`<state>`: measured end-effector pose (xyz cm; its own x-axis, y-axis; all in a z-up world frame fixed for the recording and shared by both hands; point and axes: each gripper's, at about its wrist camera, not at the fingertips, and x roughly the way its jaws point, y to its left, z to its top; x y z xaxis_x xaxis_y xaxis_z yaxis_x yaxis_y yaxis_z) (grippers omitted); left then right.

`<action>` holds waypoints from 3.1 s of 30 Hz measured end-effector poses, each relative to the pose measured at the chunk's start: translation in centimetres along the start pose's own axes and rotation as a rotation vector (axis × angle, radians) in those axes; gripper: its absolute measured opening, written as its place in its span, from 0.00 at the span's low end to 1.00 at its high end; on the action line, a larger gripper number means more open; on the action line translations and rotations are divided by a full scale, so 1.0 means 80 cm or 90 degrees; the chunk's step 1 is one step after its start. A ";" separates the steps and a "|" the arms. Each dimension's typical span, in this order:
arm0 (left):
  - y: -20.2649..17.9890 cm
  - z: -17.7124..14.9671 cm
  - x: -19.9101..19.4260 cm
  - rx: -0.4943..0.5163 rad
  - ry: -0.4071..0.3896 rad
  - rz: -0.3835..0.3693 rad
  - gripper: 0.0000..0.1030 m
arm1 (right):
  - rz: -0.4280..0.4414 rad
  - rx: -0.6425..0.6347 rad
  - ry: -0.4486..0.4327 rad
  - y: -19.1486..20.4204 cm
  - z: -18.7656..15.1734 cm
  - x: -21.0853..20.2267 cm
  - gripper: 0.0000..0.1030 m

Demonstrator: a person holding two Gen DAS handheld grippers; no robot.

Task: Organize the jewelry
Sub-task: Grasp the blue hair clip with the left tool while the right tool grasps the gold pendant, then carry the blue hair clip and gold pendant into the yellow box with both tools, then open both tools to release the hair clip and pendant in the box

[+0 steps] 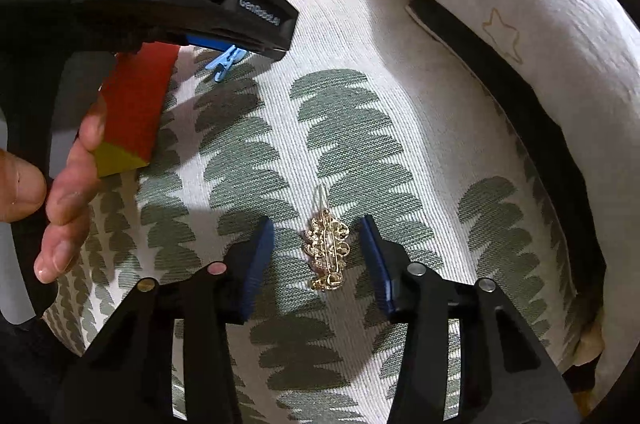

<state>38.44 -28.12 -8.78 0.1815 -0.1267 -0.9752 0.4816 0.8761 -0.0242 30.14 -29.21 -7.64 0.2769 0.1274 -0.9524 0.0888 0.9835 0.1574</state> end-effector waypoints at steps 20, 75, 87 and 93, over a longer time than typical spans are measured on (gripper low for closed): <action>0.021 -0.005 -0.001 -0.033 -0.005 -0.040 0.16 | 0.034 0.047 -0.005 0.000 -0.016 -0.016 0.23; 0.328 -0.173 -0.094 -0.164 -0.029 -0.064 0.16 | 0.050 -0.087 -0.035 0.222 0.110 0.003 0.23; 0.327 -0.172 -0.076 -0.159 -0.023 -0.041 0.16 | 0.026 -0.078 -0.018 0.217 0.115 0.029 0.23; 0.326 -0.171 -0.075 -0.156 -0.027 -0.032 0.16 | 0.023 -0.078 -0.029 0.215 0.120 0.032 0.24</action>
<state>38.18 1.86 -6.58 0.2002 -0.1884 -0.9615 0.2701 0.9539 -0.1306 41.56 -13.16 -4.90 0.3220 0.1594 -0.9332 -0.0386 0.9871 0.1553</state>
